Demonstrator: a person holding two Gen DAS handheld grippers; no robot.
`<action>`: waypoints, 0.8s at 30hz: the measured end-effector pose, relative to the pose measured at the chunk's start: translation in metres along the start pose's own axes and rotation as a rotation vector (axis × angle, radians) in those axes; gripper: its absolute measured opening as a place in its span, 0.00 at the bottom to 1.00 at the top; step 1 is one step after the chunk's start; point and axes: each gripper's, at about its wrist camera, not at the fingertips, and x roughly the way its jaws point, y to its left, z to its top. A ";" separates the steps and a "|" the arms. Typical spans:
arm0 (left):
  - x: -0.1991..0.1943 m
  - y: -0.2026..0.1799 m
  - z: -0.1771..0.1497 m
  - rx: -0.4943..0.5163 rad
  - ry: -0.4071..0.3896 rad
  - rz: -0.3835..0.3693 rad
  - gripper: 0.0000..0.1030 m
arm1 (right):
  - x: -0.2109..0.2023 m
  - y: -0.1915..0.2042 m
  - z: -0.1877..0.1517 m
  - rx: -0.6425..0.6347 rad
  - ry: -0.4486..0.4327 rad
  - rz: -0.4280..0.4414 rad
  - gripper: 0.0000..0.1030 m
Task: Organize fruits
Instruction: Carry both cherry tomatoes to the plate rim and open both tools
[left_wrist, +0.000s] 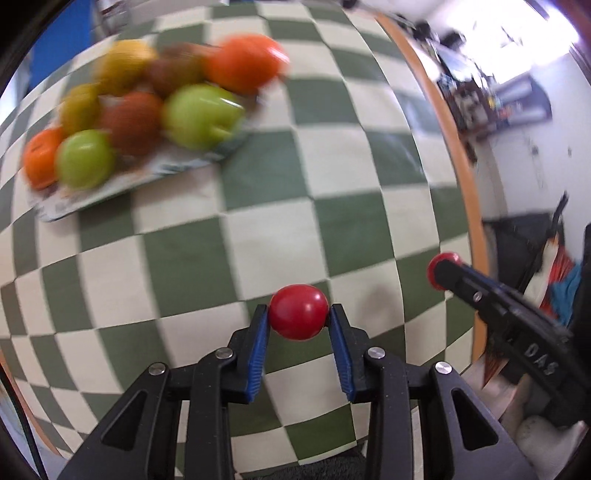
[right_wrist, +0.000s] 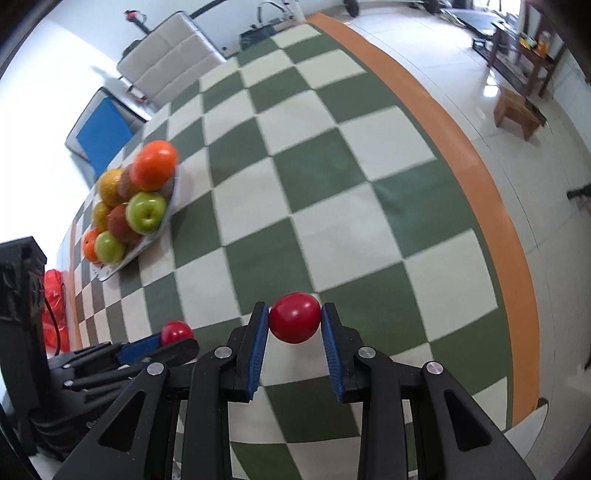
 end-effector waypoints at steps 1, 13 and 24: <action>-0.012 0.013 0.002 -0.034 -0.019 -0.007 0.29 | -0.002 0.008 0.001 -0.024 -0.008 0.002 0.31; -0.077 0.172 0.049 -0.405 -0.140 -0.107 0.29 | 0.032 0.177 0.016 -0.221 0.037 0.190 0.31; -0.046 0.246 0.088 -0.508 -0.061 -0.121 0.29 | 0.119 0.271 0.030 -0.271 0.127 0.220 0.31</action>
